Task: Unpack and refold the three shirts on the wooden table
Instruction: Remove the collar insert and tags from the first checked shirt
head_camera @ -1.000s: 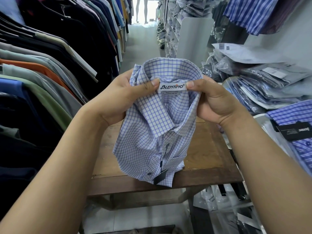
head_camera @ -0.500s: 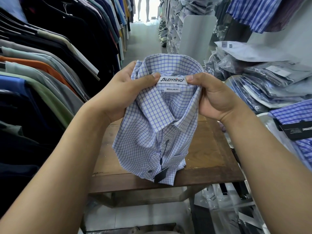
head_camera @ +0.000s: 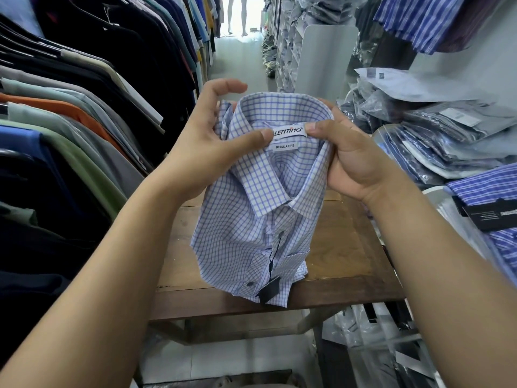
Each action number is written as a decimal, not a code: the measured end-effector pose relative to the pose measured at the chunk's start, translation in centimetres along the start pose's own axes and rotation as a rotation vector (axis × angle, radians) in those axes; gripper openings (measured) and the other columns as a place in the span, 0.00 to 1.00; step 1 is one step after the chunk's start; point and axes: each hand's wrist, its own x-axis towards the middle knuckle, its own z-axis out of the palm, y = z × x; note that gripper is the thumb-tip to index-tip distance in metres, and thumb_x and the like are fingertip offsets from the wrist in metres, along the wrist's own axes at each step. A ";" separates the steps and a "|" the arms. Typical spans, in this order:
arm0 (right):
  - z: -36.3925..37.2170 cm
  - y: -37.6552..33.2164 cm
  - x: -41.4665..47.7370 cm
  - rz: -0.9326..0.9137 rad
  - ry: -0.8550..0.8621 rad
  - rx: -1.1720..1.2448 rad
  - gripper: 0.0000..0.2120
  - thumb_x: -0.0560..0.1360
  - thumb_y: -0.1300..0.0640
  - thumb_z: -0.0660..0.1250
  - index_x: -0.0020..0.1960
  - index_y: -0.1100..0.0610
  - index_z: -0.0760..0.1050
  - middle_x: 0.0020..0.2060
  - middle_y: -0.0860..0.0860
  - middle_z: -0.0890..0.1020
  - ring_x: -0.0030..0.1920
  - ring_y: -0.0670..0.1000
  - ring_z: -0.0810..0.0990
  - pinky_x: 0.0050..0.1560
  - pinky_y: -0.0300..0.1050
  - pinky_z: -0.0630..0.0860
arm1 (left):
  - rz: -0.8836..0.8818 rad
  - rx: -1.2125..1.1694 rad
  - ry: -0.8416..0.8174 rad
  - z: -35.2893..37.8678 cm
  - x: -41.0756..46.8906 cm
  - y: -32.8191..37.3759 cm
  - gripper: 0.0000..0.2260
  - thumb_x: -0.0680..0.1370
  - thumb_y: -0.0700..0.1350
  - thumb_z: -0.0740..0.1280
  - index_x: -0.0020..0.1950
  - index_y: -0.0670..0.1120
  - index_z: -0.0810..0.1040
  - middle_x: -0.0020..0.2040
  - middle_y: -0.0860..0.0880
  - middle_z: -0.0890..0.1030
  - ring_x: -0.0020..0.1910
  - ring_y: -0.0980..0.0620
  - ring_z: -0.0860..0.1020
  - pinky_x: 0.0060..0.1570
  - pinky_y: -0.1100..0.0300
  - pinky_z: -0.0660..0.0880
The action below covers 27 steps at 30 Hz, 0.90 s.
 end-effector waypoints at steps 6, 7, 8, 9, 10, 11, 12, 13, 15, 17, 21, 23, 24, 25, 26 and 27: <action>-0.3 0.1 -0.1 0.028 0.023 -0.016 0.29 0.77 0.66 0.65 0.76 0.65 0.60 0.69 0.71 0.69 0.70 0.70 0.70 0.69 0.71 0.67 | -0.061 0.197 -0.050 0.1 -0.1 0.1 0.19 0.72 0.50 0.78 0.60 0.49 0.79 0.48 0.54 0.86 0.47 0.57 0.85 0.45 0.63 0.81; -0.3 0.1 -0.1 0.032 0.020 -0.022 0.29 0.77 0.66 0.66 0.76 0.65 0.60 0.67 0.70 0.71 0.68 0.69 0.72 0.69 0.71 0.67 | -0.077 0.221 -0.084 0.1 0.0 0.1 0.17 0.72 0.51 0.78 0.58 0.50 0.81 0.48 0.55 0.87 0.47 0.58 0.85 0.46 0.63 0.81; -0.3 0.2 0.0 0.034 0.022 -0.025 0.29 0.77 0.66 0.66 0.76 0.64 0.61 0.65 0.67 0.73 0.65 0.67 0.73 0.69 0.70 0.67 | -0.086 0.259 -0.114 0.1 0.1 -0.1 0.14 0.73 0.53 0.77 0.56 0.51 0.83 0.48 0.56 0.86 0.48 0.58 0.85 0.48 0.61 0.82; -0.3 0.2 0.0 0.033 0.020 -0.025 0.29 0.76 0.66 0.66 0.75 0.64 0.63 0.63 0.65 0.74 0.63 0.65 0.74 0.69 0.69 0.68 | -0.088 0.316 -0.122 0.0 0.3 -0.4 0.13 0.73 0.56 0.77 0.54 0.53 0.84 0.50 0.57 0.85 0.52 0.59 0.83 0.54 0.57 0.81; -0.3 0.2 0.0 0.029 0.017 -0.024 0.28 0.76 0.66 0.67 0.74 0.63 0.64 0.61 0.64 0.75 0.62 0.64 0.74 0.69 0.69 0.69 | -0.084 0.388 -0.111 -0.2 0.4 -0.7 0.14 0.71 0.61 0.76 0.52 0.56 0.85 0.55 0.60 0.83 0.59 0.58 0.80 0.60 0.54 0.78; -0.2 0.2 0.0 0.027 0.012 -0.023 0.27 0.75 0.66 0.67 0.73 0.61 0.66 0.60 0.63 0.75 0.61 0.63 0.75 0.69 0.68 0.69 | -0.077 0.458 -0.095 -0.4 0.6 -0.9 0.16 0.69 0.66 0.75 0.52 0.60 0.85 0.60 0.61 0.78 0.66 0.56 0.74 0.67 0.51 0.74; -0.2 0.3 0.0 0.026 0.011 -0.026 0.27 0.75 0.66 0.67 0.72 0.61 0.66 0.59 0.63 0.76 0.60 0.62 0.75 0.68 0.68 0.70 | -0.069 0.509 -0.088 -0.5 0.7 -1.0 0.17 0.67 0.69 0.73 0.52 0.64 0.84 0.65 0.60 0.74 0.71 0.54 0.68 0.70 0.47 0.70; -0.2 0.3 0.0 0.025 0.014 -0.031 0.27 0.74 0.66 0.67 0.72 0.61 0.67 0.58 0.63 0.76 0.59 0.62 0.76 0.67 0.67 0.71 | -0.062 0.533 -0.094 -0.6 0.8 -1.0 0.16 0.67 0.70 0.73 0.51 0.67 0.84 0.67 0.60 0.72 0.73 0.53 0.66 0.72 0.45 0.67; -0.1 0.4 0.0 0.021 0.024 -0.045 0.26 0.74 0.66 0.68 0.71 0.62 0.68 0.57 0.62 0.77 0.58 0.61 0.76 0.65 0.65 0.73 | -0.050 0.509 -0.114 -0.8 0.9 -1.0 0.13 0.70 0.66 0.74 0.52 0.66 0.84 0.69 0.59 0.72 0.72 0.56 0.68 0.71 0.47 0.70; 0.1 0.4 0.1 0.013 0.040 -0.058 0.25 0.74 0.66 0.68 0.70 0.63 0.68 0.57 0.62 0.78 0.58 0.61 0.78 0.65 0.63 0.74 | -0.034 0.436 -0.109 -0.7 1.0 -1.0 0.09 0.73 0.59 0.75 0.52 0.61 0.86 0.68 0.59 0.74 0.67 0.59 0.73 0.68 0.50 0.73; 0.4 0.7 0.0 -0.019 0.061 -0.144 0.22 0.76 0.63 0.71 0.68 0.64 0.71 0.57 0.61 0.81 0.58 0.60 0.82 0.63 0.61 0.77 | -0.027 0.311 -0.095 -0.3 0.9 -0.6 0.07 0.79 0.51 0.71 0.55 0.53 0.85 0.60 0.55 0.80 0.58 0.57 0.81 0.59 0.52 0.80; 0.5 0.8 -0.3 -0.070 0.112 -0.337 0.24 0.73 0.58 0.76 0.67 0.60 0.75 0.57 0.56 0.84 0.58 0.56 0.84 0.60 0.56 0.80 | -0.052 0.240 -0.115 -0.1 0.7 -0.2 0.08 0.81 0.48 0.69 0.57 0.46 0.83 0.54 0.51 0.84 0.53 0.54 0.84 0.52 0.54 0.82; 0.7 0.9 -0.5 -0.111 0.141 -0.457 0.23 0.72 0.57 0.77 0.65 0.58 0.77 0.55 0.54 0.85 0.57 0.53 0.84 0.58 0.53 0.81 | -0.073 0.204 -0.120 0.0 0.5 0.0 0.08 0.81 0.47 0.68 0.56 0.45 0.83 0.52 0.50 0.86 0.50 0.54 0.85 0.47 0.57 0.82; 0.7 0.9 -0.6 -0.154 0.167 -0.561 0.21 0.72 0.57 0.77 0.64 0.57 0.78 0.54 0.51 0.86 0.56 0.51 0.85 0.57 0.52 0.81 | -0.095 0.171 -0.120 0.1 0.4 0.2 0.07 0.81 0.46 0.67 0.55 0.44 0.82 0.49 0.50 0.86 0.46 0.55 0.85 0.40 0.63 0.81; 0.8 0.8 -0.7 -0.191 0.188 -0.641 0.19 0.73 0.57 0.77 0.62 0.56 0.79 0.52 0.50 0.86 0.54 0.50 0.85 0.56 0.51 0.82 | -0.118 0.140 -0.118 0.2 0.3 0.3 0.07 0.82 0.45 0.67 0.53 0.44 0.82 0.46 0.50 0.86 0.42 0.56 0.85 0.35 0.67 0.78; 0.9 0.8 -0.8 -0.220 0.200 -0.694 0.18 0.73 0.57 0.77 0.61 0.56 0.80 0.51 0.49 0.87 0.53 0.49 0.85 0.55 0.51 0.82 | -0.140 0.112 -0.110 0.2 0.2 0.4 0.06 0.82 0.44 0.67 0.51 0.43 0.82 0.44 0.49 0.86 0.39 0.57 0.84 0.32 0.69 0.76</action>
